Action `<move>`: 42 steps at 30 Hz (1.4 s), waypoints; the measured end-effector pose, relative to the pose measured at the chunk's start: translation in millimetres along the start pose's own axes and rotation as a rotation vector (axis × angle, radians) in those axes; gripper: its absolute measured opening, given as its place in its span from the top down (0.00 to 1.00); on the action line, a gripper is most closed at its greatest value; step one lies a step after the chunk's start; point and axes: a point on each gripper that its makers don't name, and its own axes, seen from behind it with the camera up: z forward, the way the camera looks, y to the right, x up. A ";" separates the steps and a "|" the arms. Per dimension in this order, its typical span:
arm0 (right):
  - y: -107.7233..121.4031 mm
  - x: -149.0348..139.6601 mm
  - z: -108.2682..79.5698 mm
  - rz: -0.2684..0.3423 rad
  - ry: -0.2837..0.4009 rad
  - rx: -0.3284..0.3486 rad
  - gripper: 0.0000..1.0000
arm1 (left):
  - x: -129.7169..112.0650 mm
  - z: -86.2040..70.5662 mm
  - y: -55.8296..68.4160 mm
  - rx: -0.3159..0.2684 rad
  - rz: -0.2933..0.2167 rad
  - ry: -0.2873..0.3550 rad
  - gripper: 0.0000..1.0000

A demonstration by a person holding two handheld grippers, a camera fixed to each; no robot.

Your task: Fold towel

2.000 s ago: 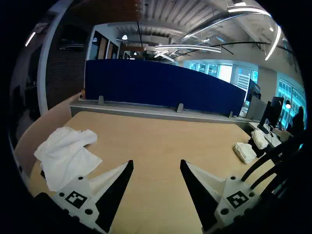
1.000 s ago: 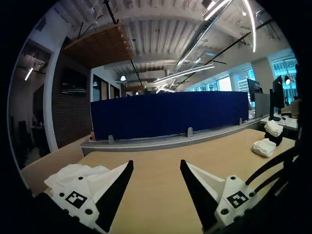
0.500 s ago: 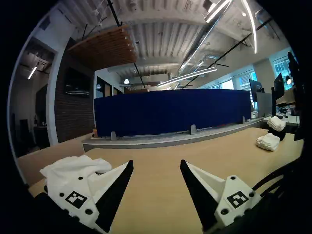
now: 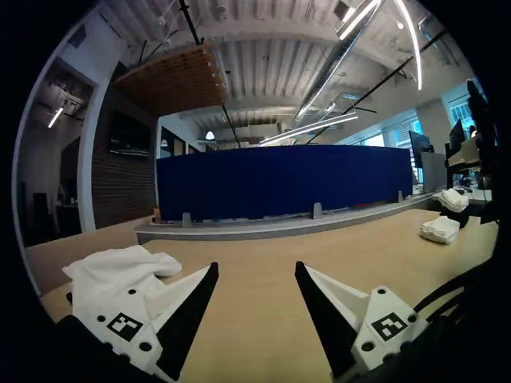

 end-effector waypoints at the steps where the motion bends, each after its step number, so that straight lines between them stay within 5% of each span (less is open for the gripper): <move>1: 0.7 0.0 0.1 0.000 0.000 0.001 0.00 | -0.7 0.2 0.1 -0.001 -0.001 0.000 0.11; 17: 18.1 1.8 3.5 0.008 0.012 -0.008 0.00 | -8.0 1.3 -12.4 0.011 -0.061 -0.012 0.11; 26: 37.4 12.9 2.5 -0.017 0.096 -0.031 0.00 | -9.4 0.9 -12.0 0.012 -0.060 -0.012 0.05; 42: 82.2 -58.3 1.4 0.018 0.114 -0.053 0.00 | -8.0 1.4 -12.5 0.012 -0.059 -0.012 0.04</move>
